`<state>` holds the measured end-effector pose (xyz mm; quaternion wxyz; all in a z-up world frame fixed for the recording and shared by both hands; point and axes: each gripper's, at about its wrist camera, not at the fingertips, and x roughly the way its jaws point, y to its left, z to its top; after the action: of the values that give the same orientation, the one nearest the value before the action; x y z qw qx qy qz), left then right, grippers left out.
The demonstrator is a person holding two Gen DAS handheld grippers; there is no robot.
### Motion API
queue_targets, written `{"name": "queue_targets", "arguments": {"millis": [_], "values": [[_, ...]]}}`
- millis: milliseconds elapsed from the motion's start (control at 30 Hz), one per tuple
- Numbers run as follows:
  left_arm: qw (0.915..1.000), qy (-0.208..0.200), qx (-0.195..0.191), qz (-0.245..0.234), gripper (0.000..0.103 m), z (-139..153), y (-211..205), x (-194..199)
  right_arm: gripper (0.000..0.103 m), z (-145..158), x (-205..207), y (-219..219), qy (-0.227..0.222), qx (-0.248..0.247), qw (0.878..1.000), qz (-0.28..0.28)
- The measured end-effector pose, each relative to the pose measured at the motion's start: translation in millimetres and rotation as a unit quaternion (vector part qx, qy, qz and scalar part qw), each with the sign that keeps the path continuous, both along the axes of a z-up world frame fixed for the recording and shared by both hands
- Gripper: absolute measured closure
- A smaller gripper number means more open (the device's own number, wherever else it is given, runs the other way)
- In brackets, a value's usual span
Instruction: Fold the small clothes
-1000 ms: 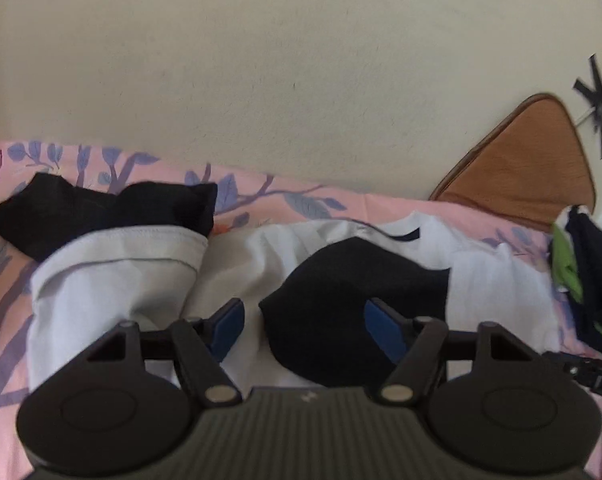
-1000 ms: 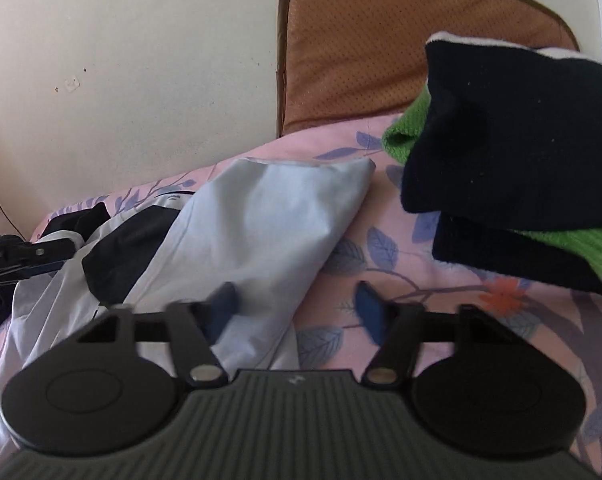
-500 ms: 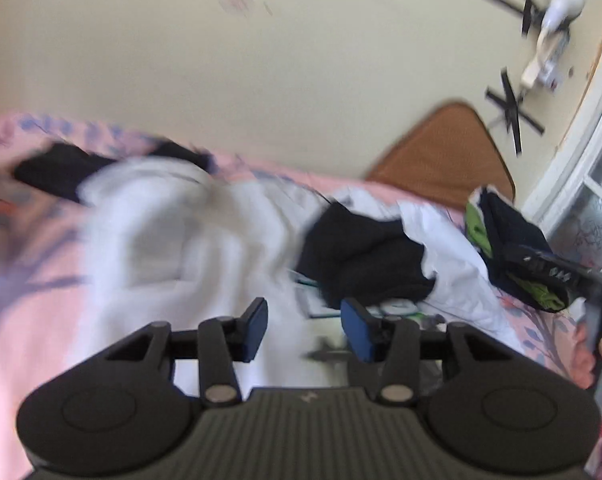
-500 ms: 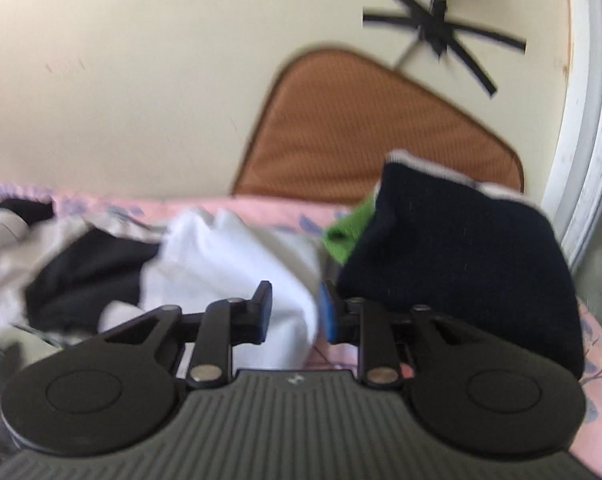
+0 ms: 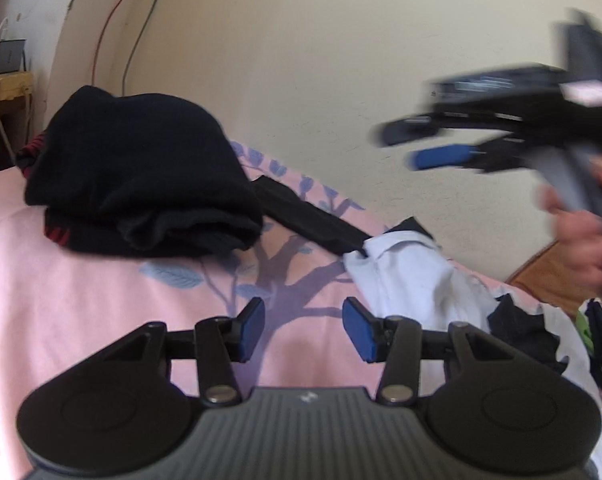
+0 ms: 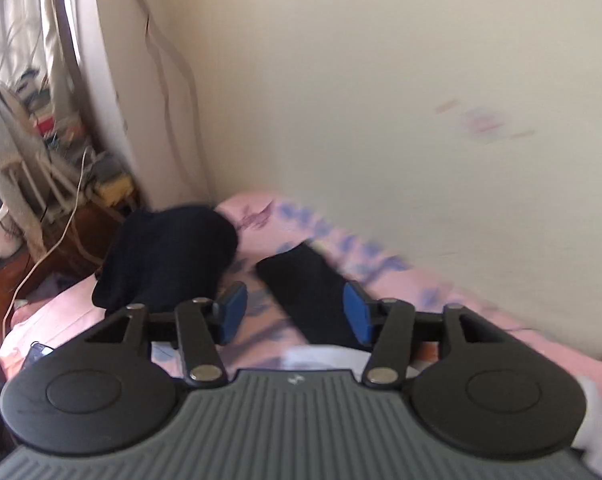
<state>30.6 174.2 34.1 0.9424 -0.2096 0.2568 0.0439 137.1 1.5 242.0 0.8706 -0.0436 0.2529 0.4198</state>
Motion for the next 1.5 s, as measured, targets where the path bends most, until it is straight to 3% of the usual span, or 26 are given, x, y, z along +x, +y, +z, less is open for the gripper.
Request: {"name": "queue_targets", "arguments": {"millis": [67, 167, 233, 367, 400, 433, 467, 567, 700, 800, 1000, 1233, 1367, 1500], "values": [[0.9998, 0.014, -0.01, -0.003, 0.06, -3, 4, -1, 0.046, -19, 29, 54, 0.027, -0.028, 0.999, -0.008], [0.9996, 0.018, -0.018, -0.012, 0.06, -6, 4, -1, 0.044, -36, 68, 97, 0.059, -0.038, 0.997, -0.025], [0.9993, 0.018, -0.024, -0.023, 0.06, -6, 3, 0, 0.028, -47, 89, 119, 0.095, -0.043, 0.994, -0.025], [0.9985, 0.018, -0.037, -0.036, 0.06, -7, 4, -3, 0.029, -66, 103, 142, 0.112, -0.069, 0.991, -0.023], [0.9984, 0.018, -0.04, -0.035, 0.06, -7, 5, -3, 0.043, -68, 100, 144, 0.095, -0.074, 0.992, -0.027], [0.9983, 0.019, -0.044, -0.032, 0.06, -8, 6, -3, 0.087, -68, 96, 148, 0.077, -0.09, 0.993, -0.025], [0.9982, 0.02, -0.048, -0.028, 0.06, -9, 7, -3, 0.098, -63, 93, 149, 0.083, -0.087, 0.992, -0.019], [0.9982, 0.021, -0.055, -0.015, 0.06, -9, 12, -3, 0.098, -32, 73, 137, 0.051, -0.063, 0.996, -0.022], [0.9983, 0.015, -0.056, -0.003, 0.06, -8, 15, -5, 0.098, 40, 35, 95, 0.042, 0.042, 0.998, 0.012], [0.9985, 0.013, -0.053, 0.005, 0.06, -7, 17, -7, 0.097, 90, -2, 70, 0.034, 0.107, 0.992, 0.055], [0.9988, 0.008, -0.039, 0.029, 0.06, -5, 19, -8, 0.097, 149, -58, 26, 0.031, 0.187, 0.975, 0.112], [0.9986, -0.015, -0.03, 0.042, 0.06, -2, 19, -12, 0.097, 196, -102, -19, 0.001, 0.248, 0.956, 0.155], [0.9975, -0.035, -0.037, 0.049, 0.06, 0, 24, -15, 0.097, 197, -113, -37, -0.014, 0.264, 0.95, 0.163], [0.9974, -0.044, -0.048, 0.03, 0.06, 0, 24, -14, 0.097, 176, -103, -68, -0.03, 0.275, 0.954, 0.118]]}}
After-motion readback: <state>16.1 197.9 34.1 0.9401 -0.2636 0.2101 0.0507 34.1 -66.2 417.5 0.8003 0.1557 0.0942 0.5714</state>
